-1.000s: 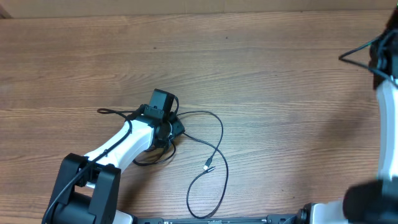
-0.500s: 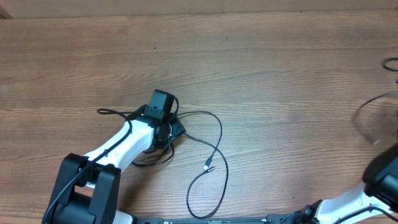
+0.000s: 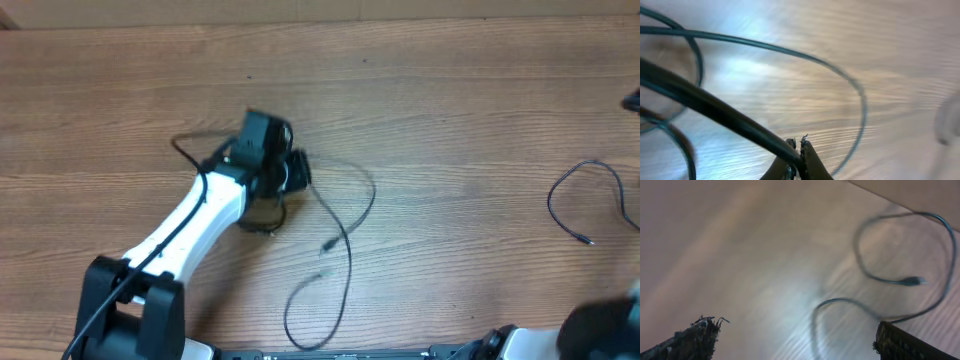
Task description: Untangle cables
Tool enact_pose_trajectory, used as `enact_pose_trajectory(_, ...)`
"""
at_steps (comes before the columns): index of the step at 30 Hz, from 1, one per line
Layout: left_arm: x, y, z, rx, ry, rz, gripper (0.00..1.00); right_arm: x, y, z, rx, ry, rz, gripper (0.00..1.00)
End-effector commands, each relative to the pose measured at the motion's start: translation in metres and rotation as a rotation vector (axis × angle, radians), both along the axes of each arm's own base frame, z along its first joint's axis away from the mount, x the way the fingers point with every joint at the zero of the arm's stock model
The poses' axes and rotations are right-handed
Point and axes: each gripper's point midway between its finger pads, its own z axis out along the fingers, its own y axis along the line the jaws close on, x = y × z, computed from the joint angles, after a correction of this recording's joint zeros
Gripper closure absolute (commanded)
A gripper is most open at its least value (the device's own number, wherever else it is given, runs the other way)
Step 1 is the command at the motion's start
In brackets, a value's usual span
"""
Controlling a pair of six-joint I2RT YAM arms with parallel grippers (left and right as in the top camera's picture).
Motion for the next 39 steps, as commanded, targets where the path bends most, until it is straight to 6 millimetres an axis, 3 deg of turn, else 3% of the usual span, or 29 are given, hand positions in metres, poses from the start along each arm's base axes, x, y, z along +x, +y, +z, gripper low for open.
enact_pose_trajectory(1,0.017,-0.022,0.077,-0.084,-0.178,-0.11,0.96,-0.008,0.045,0.051,0.009,-0.131,0.07,0.0)
enact_pose_trajectory(6,0.013,-0.039,0.135,-0.181,-0.24,-0.184,0.96,-0.021,0.113,0.089,0.068,-0.238,0.259,0.0)
enact_pose_trajectory(8,0.004,-0.05,0.167,-0.257,-0.292,-0.26,0.96,-0.028,0.156,0.098,0.148,-0.275,0.403,0.0)
enact_pose_trajectory(12,-0.007,-0.056,0.213,-0.308,-0.417,-0.352,0.96,-0.04,0.211,0.093,0.314,-0.25,0.578,0.0)
enact_pose_trajectory(17,-0.024,-0.048,0.274,-0.303,-0.613,-0.392,0.96,-0.063,0.265,0.069,0.439,-0.128,0.798,0.0)
enact_pose_trajectory(24,-0.066,-0.032,0.365,-0.313,-0.892,-0.432,0.96,-0.077,0.317,0.044,0.466,-0.027,1.001,0.0)
enact_pose_trajectory(28,-0.081,-0.012,0.408,-0.25,-1.05,-0.367,0.96,-0.077,0.34,0.027,0.473,-0.004,1.081,0.0)
enact_pose_trajectory(33,-0.083,0.024,0.444,-0.128,-1.185,-0.187,0.96,-0.081,0.357,-0.007,0.507,0.061,1.119,0.0)
enact_pose_trajectory(37,-0.107,0.027,0.473,-0.175,-1.254,-0.205,0.96,-0.077,0.362,-0.037,0.548,0.09,1.091,0.0)
enact_pose_trajectory(39,-0.11,0.029,0.48,-0.172,-1.272,-0.194,0.96,-0.078,0.366,-0.047,0.579,0.09,1.099,0.0)
